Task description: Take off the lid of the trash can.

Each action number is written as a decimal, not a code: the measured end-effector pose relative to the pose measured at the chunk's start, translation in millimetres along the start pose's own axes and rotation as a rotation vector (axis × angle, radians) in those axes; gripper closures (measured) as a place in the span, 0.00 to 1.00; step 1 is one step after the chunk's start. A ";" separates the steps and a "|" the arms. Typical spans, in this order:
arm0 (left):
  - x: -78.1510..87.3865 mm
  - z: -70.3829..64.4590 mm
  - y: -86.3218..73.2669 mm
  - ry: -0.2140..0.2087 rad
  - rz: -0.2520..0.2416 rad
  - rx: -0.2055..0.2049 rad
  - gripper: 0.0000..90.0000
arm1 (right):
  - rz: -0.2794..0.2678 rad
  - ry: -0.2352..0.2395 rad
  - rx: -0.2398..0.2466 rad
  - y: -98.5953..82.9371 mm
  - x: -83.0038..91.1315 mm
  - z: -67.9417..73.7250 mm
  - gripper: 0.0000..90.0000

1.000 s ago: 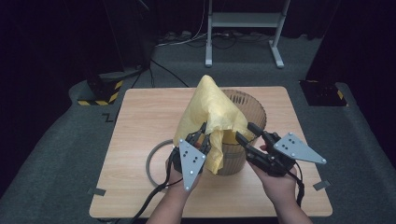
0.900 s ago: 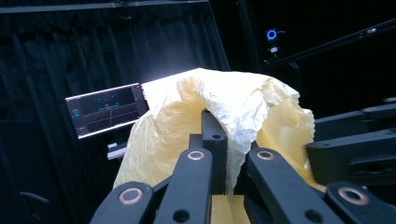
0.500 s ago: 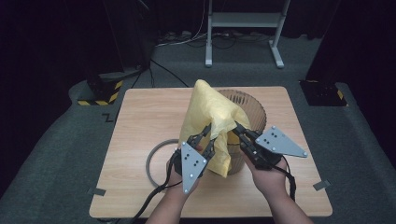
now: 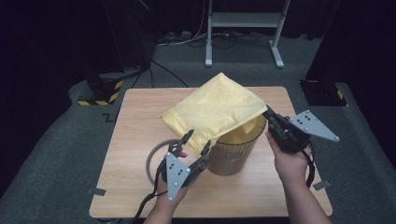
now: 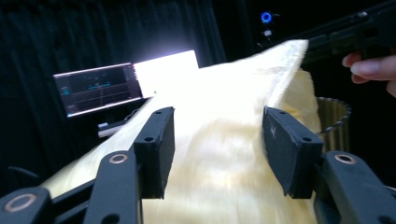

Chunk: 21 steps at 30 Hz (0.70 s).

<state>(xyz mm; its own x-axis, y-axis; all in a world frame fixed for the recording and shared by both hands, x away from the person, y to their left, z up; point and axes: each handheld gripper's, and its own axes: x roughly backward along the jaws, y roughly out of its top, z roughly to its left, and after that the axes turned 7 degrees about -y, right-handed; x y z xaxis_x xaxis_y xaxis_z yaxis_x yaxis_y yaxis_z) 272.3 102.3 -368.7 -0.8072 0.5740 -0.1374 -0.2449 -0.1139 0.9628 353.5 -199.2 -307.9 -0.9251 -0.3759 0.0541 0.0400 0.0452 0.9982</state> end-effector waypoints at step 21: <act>41.6 42.0 -67.4 0.170 0.171 -0.011 0.37 | 0.042 -0.014 -0.027 -3.0 -13.1 -9.0 1.00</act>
<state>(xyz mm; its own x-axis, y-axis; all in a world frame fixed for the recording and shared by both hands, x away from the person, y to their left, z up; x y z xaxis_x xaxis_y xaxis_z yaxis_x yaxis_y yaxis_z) 277.7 167.9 -429.6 -0.9162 0.4006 -0.0103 -0.1014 -0.2069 0.9731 368.9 -202.7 -311.4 -0.9277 -0.3610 0.0957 0.0889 0.0356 0.9954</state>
